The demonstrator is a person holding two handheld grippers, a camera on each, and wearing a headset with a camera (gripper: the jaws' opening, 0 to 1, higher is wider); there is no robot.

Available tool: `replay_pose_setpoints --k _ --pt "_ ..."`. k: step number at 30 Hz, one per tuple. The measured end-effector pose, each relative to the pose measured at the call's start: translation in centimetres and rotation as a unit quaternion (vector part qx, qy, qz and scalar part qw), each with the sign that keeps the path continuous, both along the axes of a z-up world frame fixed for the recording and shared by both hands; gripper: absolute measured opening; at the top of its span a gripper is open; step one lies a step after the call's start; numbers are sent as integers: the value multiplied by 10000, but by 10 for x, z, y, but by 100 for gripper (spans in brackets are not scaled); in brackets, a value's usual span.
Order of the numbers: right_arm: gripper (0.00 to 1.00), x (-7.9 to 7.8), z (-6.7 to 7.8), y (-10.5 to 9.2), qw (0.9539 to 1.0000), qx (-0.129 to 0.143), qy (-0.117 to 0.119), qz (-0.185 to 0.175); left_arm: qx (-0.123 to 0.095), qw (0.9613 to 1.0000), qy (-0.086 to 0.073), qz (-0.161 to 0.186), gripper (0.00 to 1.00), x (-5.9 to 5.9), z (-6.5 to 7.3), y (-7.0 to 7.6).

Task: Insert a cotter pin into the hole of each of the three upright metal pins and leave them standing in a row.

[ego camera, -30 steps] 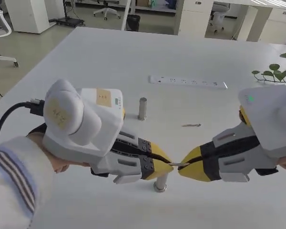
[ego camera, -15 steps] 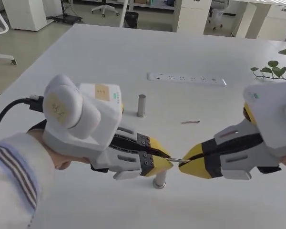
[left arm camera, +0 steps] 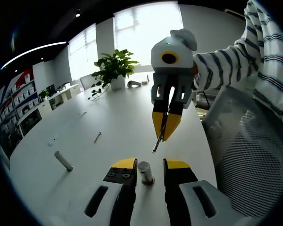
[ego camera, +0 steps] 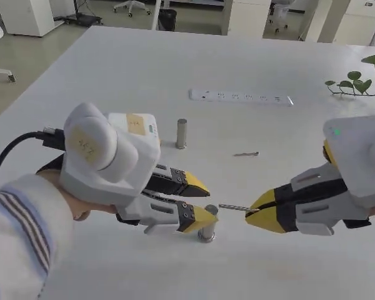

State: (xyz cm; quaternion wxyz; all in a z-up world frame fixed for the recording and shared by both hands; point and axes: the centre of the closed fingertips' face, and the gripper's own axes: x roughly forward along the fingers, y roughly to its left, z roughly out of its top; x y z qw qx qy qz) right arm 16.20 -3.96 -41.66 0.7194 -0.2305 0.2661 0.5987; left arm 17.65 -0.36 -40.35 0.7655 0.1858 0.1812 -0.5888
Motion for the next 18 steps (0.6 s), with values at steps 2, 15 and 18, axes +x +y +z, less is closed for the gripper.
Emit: replay_pose_setpoints --k 2,15,18 --pt "0 2 -4 -2 9999 -31 35 -99 33 10000 24 7 19 1 -3 0" --pt "0 6 -19 -7 9994 -171 148 -276 241 9996 173 11 16 10 -19 -3" --pt "0 6 -21 -7 9993 -162 157 -300 233 9996 185 15 15 12 -20 -4"
